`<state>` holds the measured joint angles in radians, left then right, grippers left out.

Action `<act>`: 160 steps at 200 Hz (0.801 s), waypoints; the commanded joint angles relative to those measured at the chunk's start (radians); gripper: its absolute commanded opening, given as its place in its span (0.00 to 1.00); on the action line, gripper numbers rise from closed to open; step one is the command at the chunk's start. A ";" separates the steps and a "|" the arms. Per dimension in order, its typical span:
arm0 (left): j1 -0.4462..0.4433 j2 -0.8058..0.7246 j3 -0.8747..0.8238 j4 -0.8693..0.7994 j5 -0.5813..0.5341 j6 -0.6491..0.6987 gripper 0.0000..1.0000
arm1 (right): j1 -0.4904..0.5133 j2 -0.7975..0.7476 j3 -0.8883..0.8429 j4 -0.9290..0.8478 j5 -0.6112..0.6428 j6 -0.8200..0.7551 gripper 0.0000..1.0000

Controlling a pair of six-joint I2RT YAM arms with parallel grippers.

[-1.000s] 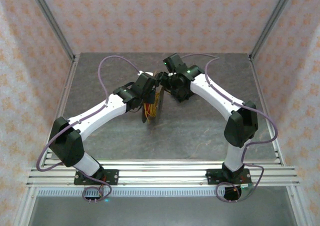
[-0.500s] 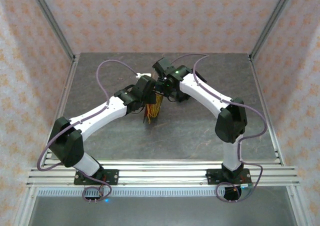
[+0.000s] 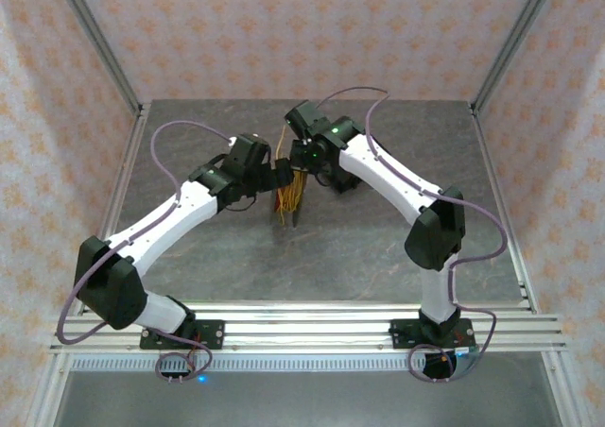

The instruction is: Wrap the cables

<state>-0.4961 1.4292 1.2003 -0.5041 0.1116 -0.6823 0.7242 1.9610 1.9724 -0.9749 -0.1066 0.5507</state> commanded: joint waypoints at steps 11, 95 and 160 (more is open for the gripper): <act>0.048 -0.086 0.065 0.260 0.354 -0.135 0.99 | -0.005 0.063 0.043 -0.090 0.132 -0.081 0.00; 0.087 -0.088 0.048 0.364 0.588 -0.059 0.99 | -0.004 0.176 0.226 -0.218 0.164 -0.108 0.00; 0.088 -0.118 -0.094 0.732 0.775 -0.133 0.99 | -0.006 0.199 0.241 -0.211 0.138 -0.130 0.00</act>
<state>-0.3763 1.4231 1.0698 -0.2337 0.5941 -0.7864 0.7021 2.0987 2.2272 -1.2190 -0.0135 0.4282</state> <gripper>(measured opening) 0.991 0.077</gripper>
